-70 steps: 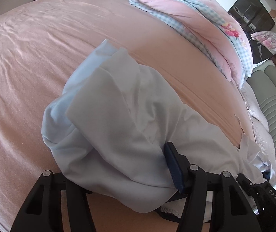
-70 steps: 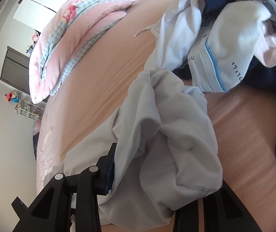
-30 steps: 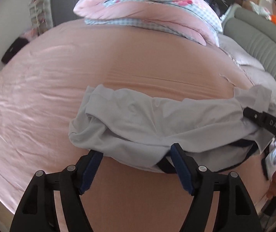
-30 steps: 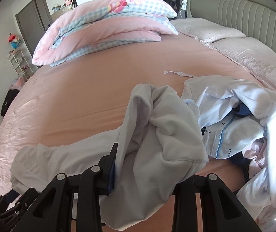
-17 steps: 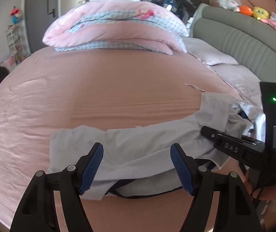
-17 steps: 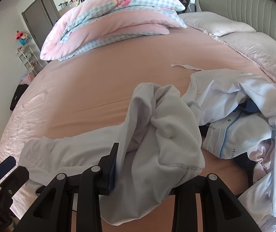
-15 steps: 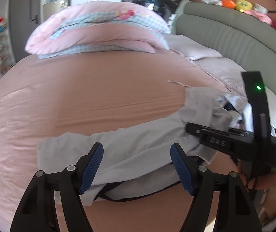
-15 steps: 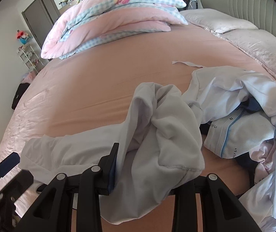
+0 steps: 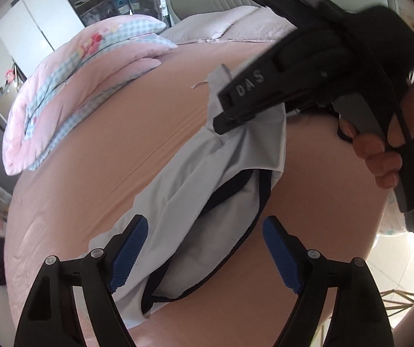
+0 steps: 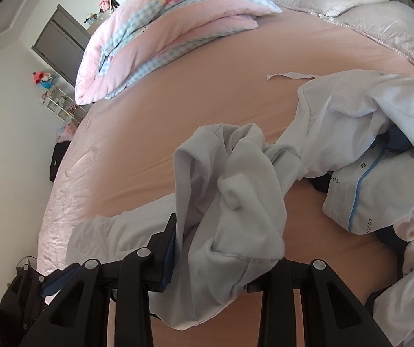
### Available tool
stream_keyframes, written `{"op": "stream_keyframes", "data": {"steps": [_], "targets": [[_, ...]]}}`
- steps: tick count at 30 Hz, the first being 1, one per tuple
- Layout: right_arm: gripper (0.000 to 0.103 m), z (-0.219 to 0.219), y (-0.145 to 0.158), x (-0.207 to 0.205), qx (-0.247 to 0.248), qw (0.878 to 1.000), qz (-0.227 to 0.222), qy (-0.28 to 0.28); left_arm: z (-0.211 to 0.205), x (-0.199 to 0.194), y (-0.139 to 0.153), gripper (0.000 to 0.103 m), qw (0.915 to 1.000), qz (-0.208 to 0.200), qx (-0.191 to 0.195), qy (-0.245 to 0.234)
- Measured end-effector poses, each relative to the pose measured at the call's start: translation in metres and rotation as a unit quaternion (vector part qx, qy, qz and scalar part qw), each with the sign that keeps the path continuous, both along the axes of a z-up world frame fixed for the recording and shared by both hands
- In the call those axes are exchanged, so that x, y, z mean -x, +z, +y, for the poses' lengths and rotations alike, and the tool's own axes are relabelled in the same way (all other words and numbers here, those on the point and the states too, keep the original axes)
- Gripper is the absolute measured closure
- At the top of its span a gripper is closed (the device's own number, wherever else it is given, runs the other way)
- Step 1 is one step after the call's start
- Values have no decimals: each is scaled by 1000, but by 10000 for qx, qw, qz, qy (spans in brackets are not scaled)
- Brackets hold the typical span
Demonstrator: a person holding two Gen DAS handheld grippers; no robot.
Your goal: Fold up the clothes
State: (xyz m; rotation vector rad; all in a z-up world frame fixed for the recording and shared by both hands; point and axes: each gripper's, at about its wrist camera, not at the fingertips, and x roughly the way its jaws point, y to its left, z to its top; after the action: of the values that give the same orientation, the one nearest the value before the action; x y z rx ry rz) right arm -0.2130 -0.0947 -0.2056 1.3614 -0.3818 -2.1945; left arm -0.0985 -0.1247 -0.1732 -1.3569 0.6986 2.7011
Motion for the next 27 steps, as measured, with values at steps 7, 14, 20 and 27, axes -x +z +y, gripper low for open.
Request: {"op": "stream_keyframes", "data": {"steps": [7,14,20,27], "targets": [[70,15,-5,6,557,9978,-359,-45,22,12,-33,17,9954,-46,940,-182],[70,20,-11,10,731,9961,-496,-18,22,28,-37,17,9932,137,1155,60],[70,24,-12,12,1039,9927,-611,-9,33,42,-47,16,9884,146,1512,14],[70,26,-14,15,1280,9893,-701,-25,46,54,-52,16,9863,197,1640,25]]}}
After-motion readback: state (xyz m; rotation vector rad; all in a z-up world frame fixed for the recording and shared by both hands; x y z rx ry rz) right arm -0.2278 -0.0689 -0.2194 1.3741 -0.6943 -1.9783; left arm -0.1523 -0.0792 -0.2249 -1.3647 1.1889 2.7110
